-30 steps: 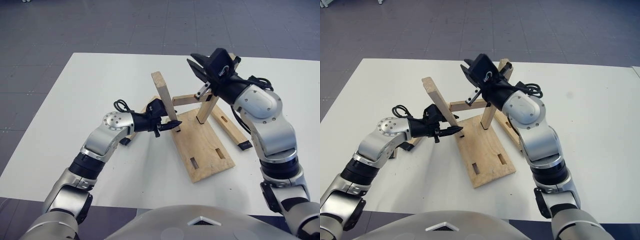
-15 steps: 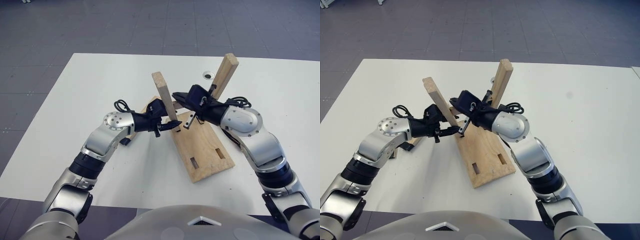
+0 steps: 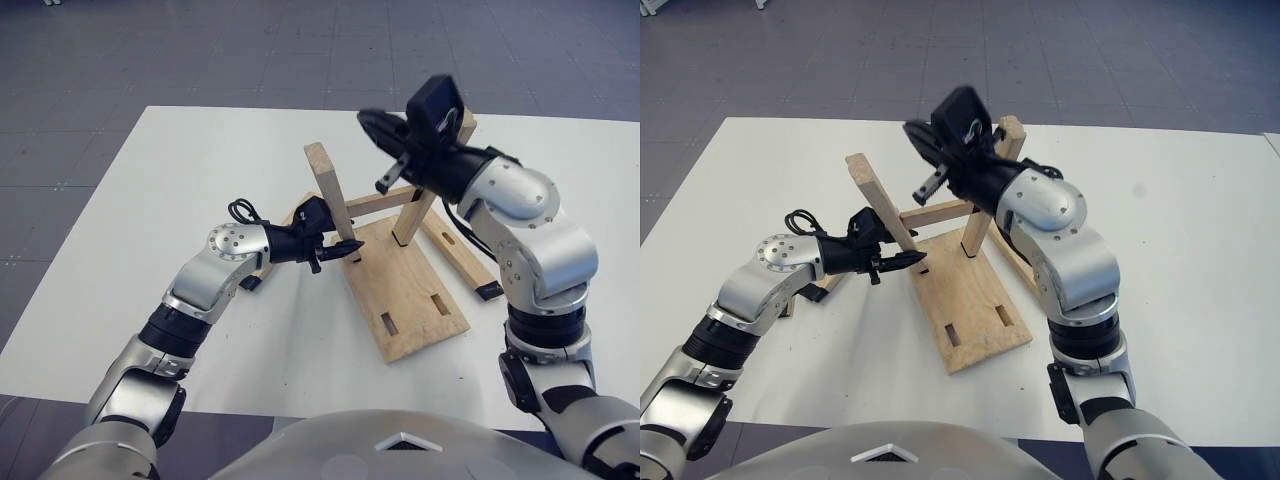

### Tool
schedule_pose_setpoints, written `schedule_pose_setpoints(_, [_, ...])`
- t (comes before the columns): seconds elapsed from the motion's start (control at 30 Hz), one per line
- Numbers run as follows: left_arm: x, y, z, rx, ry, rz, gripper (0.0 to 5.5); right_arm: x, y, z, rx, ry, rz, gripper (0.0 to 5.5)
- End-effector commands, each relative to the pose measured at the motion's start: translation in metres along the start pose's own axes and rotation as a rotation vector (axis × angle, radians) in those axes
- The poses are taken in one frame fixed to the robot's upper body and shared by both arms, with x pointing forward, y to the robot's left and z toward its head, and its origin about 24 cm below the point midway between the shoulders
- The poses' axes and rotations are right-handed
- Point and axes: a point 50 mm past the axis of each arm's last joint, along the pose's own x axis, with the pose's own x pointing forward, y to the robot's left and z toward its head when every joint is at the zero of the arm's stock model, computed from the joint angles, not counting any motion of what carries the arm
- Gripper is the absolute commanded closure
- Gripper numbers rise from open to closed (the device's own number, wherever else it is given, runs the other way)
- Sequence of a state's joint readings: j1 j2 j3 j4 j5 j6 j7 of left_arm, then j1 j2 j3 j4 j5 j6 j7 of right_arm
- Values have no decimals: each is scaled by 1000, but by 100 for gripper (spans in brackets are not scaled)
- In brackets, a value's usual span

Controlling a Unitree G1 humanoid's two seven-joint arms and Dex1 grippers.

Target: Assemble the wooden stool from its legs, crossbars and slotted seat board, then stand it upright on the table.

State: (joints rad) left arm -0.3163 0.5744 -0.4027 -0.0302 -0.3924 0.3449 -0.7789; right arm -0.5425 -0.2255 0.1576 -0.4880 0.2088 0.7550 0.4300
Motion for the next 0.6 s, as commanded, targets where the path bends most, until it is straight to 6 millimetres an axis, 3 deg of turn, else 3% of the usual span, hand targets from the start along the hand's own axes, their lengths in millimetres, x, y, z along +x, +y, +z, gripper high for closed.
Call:
schedule_pose_setpoints(0.03, [-20,-10,-91,-151,478,109,345,5,-5,20,-81,-120,-72,540])
schedule_pose_setpoints(0.07, [-20,-10,-91,-151,478,107,345,5,-2,7,-123,-57,-59,540])
schedule_pose_setpoints(0.13, [-20,-11,-90,-152,476,105,345,-4,17,-57,-192,230,98,540])
schedule_pose_setpoints(0.2, [-20,-11,-91,-153,476,104,345,-33,38,-126,-243,519,287,540])
schedule_pose_setpoints(0.27, [-21,-10,-91,-154,479,105,345,-53,39,-154,-284,648,365,540])
schedule_pose_setpoints(0.37, [-22,-10,-91,-157,480,105,345,-47,26,-149,-308,623,321,540])
schedule_pose_setpoints(0.47, [-19,-9,-90,-155,474,104,345,-26,17,-114,-253,424,186,540])
schedule_pose_setpoints(0.53, [-19,-9,-90,-155,471,105,345,-10,8,-72,-223,208,65,540])
schedule_pose_setpoints(0.6, [-19,-10,-90,-158,469,103,345,1,-4,-17,-227,-49,-52,540])
